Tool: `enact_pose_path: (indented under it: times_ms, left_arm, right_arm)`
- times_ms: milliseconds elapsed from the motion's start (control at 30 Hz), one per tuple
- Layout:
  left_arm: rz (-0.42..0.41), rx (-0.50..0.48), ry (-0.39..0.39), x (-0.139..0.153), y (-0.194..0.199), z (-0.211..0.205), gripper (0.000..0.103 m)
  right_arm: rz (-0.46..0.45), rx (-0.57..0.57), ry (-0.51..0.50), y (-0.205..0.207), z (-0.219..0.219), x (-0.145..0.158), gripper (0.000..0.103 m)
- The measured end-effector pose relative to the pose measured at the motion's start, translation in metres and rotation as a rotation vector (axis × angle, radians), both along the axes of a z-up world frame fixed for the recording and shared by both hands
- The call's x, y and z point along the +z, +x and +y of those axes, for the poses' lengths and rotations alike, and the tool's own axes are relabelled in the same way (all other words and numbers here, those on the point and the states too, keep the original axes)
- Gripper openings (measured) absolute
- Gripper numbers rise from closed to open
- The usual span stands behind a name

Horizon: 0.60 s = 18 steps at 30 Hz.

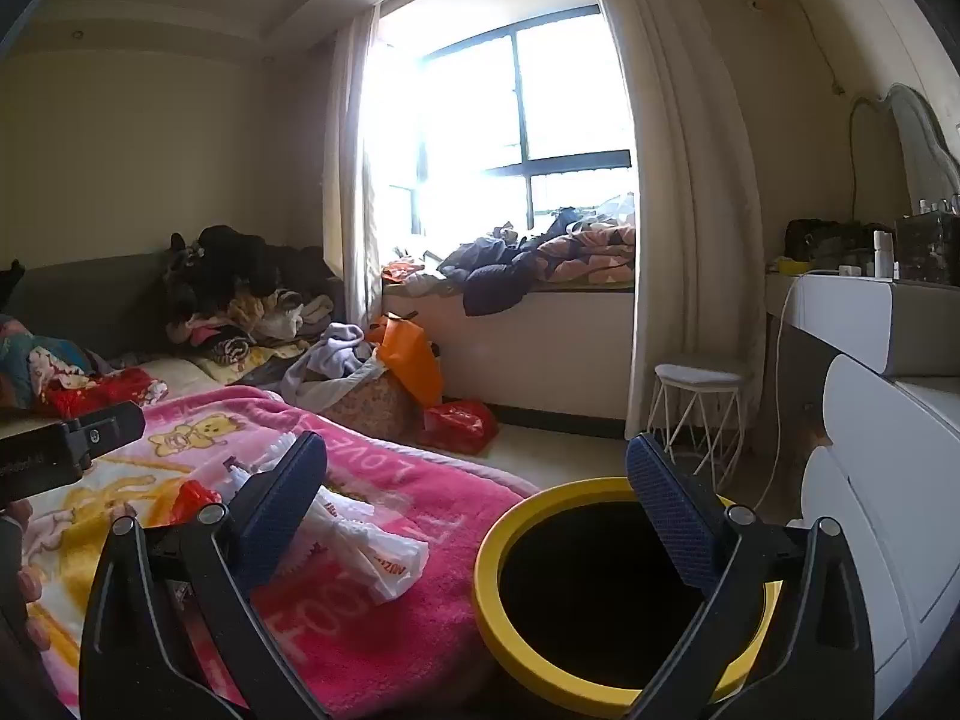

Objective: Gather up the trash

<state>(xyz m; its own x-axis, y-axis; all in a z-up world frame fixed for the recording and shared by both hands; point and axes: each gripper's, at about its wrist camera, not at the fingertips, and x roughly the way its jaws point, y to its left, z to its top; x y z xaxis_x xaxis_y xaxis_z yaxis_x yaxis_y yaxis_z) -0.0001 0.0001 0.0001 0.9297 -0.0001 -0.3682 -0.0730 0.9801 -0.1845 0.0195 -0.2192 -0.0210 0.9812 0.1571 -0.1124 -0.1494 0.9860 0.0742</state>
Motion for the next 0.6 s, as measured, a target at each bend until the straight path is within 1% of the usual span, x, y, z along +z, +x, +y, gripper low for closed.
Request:
enact_pose_path:
  times_ms: [400, 433, 600]
  left_arm:
    - [-0.006, -0.003, 0.011, 0.0004, -0.0005, -0.0007, 0.092]
    - [-0.006, -0.003, 0.012, 0.0016, -0.0003, -0.0014, 0.092]
    - [-0.008, -0.003, 0.015, 0.0042, 0.0003, -0.0035, 0.092]
  right_arm:
    - [-0.008, -0.006, -0.006, 0.0063, 0.0000, -0.0020, 0.097]
    - [-0.011, 0.000, -0.014, 0.0010, 0.0013, 0.0023, 0.097]
    - [-0.012, 0.000, -0.014, 0.0013, 0.0008, 0.0015, 0.097]
